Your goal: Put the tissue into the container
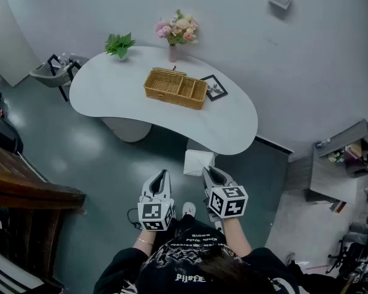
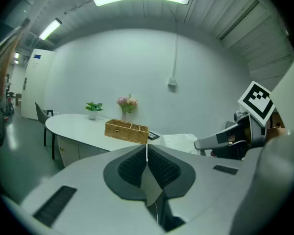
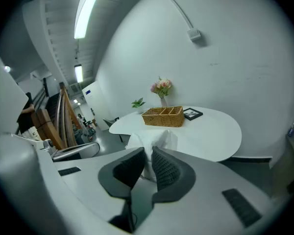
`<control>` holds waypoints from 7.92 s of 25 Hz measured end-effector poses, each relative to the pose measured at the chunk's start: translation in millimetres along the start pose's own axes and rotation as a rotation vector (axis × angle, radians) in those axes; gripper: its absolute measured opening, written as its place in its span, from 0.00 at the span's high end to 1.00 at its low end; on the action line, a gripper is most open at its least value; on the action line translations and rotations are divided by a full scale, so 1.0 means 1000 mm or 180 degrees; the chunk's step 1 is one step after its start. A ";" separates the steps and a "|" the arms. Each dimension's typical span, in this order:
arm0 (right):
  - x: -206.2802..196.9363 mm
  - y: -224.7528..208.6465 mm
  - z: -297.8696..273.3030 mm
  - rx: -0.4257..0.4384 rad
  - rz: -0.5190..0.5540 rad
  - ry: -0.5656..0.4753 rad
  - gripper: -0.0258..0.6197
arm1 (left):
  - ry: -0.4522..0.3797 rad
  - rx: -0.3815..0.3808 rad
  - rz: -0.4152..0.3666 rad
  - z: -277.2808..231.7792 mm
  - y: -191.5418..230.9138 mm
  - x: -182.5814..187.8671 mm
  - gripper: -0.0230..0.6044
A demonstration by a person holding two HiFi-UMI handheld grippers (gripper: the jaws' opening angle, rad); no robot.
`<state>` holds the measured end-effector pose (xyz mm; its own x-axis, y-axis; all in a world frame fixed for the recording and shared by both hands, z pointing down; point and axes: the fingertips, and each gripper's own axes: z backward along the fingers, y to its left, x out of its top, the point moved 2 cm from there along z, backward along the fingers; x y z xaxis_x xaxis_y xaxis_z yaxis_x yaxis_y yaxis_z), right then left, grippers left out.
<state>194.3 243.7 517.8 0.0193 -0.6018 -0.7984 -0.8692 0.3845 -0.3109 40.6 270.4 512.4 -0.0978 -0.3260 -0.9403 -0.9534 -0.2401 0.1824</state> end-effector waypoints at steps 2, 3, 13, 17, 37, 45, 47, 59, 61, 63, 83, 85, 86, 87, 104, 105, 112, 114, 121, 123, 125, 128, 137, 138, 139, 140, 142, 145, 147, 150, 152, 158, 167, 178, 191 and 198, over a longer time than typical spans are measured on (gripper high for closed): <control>-0.001 0.000 0.005 -0.0005 0.0012 -0.0029 0.85 | -0.0025 0.0009 -0.0009 0.005 -0.003 0.001 0.92; -0.001 0.000 0.007 -0.0007 0.0016 -0.0045 0.85 | -0.0038 0.0015 -0.0015 0.006 -0.004 0.001 0.92; 0.005 -0.022 0.006 0.0166 -0.0185 -0.0092 0.84 | -0.0095 0.0144 -0.0049 -0.002 -0.020 0.002 0.92; 0.009 -0.034 0.001 0.0192 -0.0176 -0.0119 0.85 | -0.0129 0.0238 -0.0048 -0.009 -0.022 0.002 0.92; 0.085 -0.032 -0.105 0.0024 -0.0160 -0.0223 0.84 | -0.0179 -0.0062 -0.0021 -0.118 0.049 0.046 0.92; 0.118 -0.021 -0.167 -0.0191 -0.0126 -0.0252 0.84 | -0.0165 -0.0170 -0.0078 -0.169 0.119 0.069 0.92; 0.123 -0.016 -0.180 -0.0229 -0.0141 -0.0266 0.84 | -0.0150 -0.0218 -0.0100 -0.177 0.134 0.073 0.92; 0.146 0.002 -0.220 -0.0248 -0.0209 -0.0336 0.84 | -0.0076 -0.0331 -0.0176 -0.205 0.173 0.088 0.92; 0.150 0.000 -0.225 -0.0209 -0.0214 -0.0341 0.84 | -0.0066 -0.0284 -0.0175 -0.209 0.177 0.089 0.92; 0.156 -0.002 -0.230 -0.0162 -0.0211 -0.0336 0.84 | -0.0051 -0.0232 -0.0170 -0.213 0.180 0.090 0.92; 0.242 -0.055 -0.324 0.0486 -0.0187 -0.0160 0.84 | -0.0052 0.0294 -0.0141 -0.314 0.196 0.132 0.92; 0.249 -0.057 -0.332 0.0561 -0.0244 -0.0156 0.84 | -0.0069 0.0330 -0.0154 -0.324 0.198 0.139 0.92; 0.252 -0.058 -0.336 0.0599 -0.0270 -0.0152 0.84 | -0.0074 0.0354 -0.0145 -0.329 0.199 0.141 0.92; 0.254 -0.059 -0.340 0.0634 -0.0296 -0.0144 0.84 | -0.0071 0.0382 -0.0123 -0.335 0.201 0.142 0.92; 0.257 -0.061 -0.407 0.0531 -0.0812 0.0287 0.84 | 0.0126 0.0595 -0.0013 -0.377 0.249 0.151 0.92; 0.255 -0.057 -0.411 0.0516 -0.0862 0.0340 0.84 | 0.0131 0.0575 -0.0015 -0.379 0.253 0.152 0.92; 0.240 -0.045 -0.438 0.0245 -0.1060 0.0576 0.84 | 0.0162 0.0343 -0.0011 -0.396 0.273 0.157 0.92; 0.235 -0.044 -0.444 0.0194 -0.1095 0.0618 0.84 | 0.0152 0.0307 -0.0014 -0.400 0.279 0.159 0.92; 0.224 -0.045 -0.463 -0.0038 -0.1093 0.0832 0.84 | 0.0181 0.0163 -0.0019 -0.413 0.294 0.161 0.92; 0.224 -0.043 -0.469 -0.0076 -0.1074 0.0878 0.83 | 0.0173 0.0136 -0.0034 -0.415 0.298 0.164 0.92; 0.224 -0.044 -0.471 -0.0187 -0.1012 0.0956 0.84 | 0.0174 0.0097 -0.0046 -0.416 0.298 0.166 0.92; 0.223 -0.044 -0.473 -0.0273 -0.0983 0.1062 0.84 | 0.0176 0.0058 -0.0040 -0.417 0.301 0.168 0.92; 0.221 -0.039 -0.484 -0.0517 -0.0632 0.1219 0.83 | 0.0138 0.0085 -0.0016 -0.418 0.323 0.173 0.92; 0.220 -0.039 -0.485 -0.0533 -0.0610 0.1233 0.83 | 0.0143 0.0082 -0.0018 -0.418 0.324 0.172 0.92; 0.220 -0.039 -0.485 -0.0540 -0.0605 0.1241 0.83 | 0.0147 0.0073 -0.0021 -0.419 0.325 0.172 0.92; 0.220 -0.039 -0.485 -0.0543 -0.0609 0.1247 0.83 | 0.0150 0.0058 -0.0025 -0.420 0.325 0.172 0.92; 0.220 -0.041 -0.486 -0.0553 -0.0610 0.1259 0.82 | 0.0153 0.0017 -0.0039 -0.422 0.324 0.172 0.92; 0.219 -0.041 -0.487 -0.0564 -0.0565 0.1297 0.78 | 0.0160 -0.0026 -0.0046 -0.423 0.323 0.171 0.92; 0.218 -0.040 -0.486 -0.0556 -0.0569 0.1299 0.75 | 0.0174 -0.0044 -0.0043 -0.422 0.323 0.168 0.92; 0.217 -0.037 -0.485 -0.0506 -0.0623 0.1290 0.63 | 0.0209 -0.0097 -0.0037 -0.422 0.322 0.166 0.92; 0.217 -0.036 -0.485 -0.0492 -0.0643 0.1276 0.58 | 0.0267 -0.0154 0.0003 -0.424 0.321 0.162 0.92; 0.220 -0.040 -0.476 -0.0574 -0.0628 0.1091 0.55 | 0.0319 -0.0293 0.0040 -0.422 0.314 0.155 0.92; 0.259 -0.039 -0.452 -0.0717 -0.0351 -0.0002 0.55 | 0.0331 -0.0586 -0.0007 -0.416 0.296 0.158 0.92; 0.253 -0.039 -0.440 -0.1078 -0.0050 -0.0381 0.89 | 0.0209 -0.0719 -0.0166 -0.410 0.284 0.162 0.92; 0.258 -0.032 -0.431 -0.1192 0.0212 -0.0561 0.92 | 0.0212 -0.0754 -0.0235 -0.398 0.283 0.151 0.92; 0.251 -0.028 -0.431 -0.1204 0.0212 -0.0523 0.92 | 0.0189 -0.0697 -0.0252 -0.394 0.289 0.149 0.92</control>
<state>10.4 -219.0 548.3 0.0089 -0.4528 -0.8916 -0.9908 0.1163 -0.0690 -137.4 -208.2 538.5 -0.0021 -0.3500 -0.9367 -0.8723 -0.4575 0.1729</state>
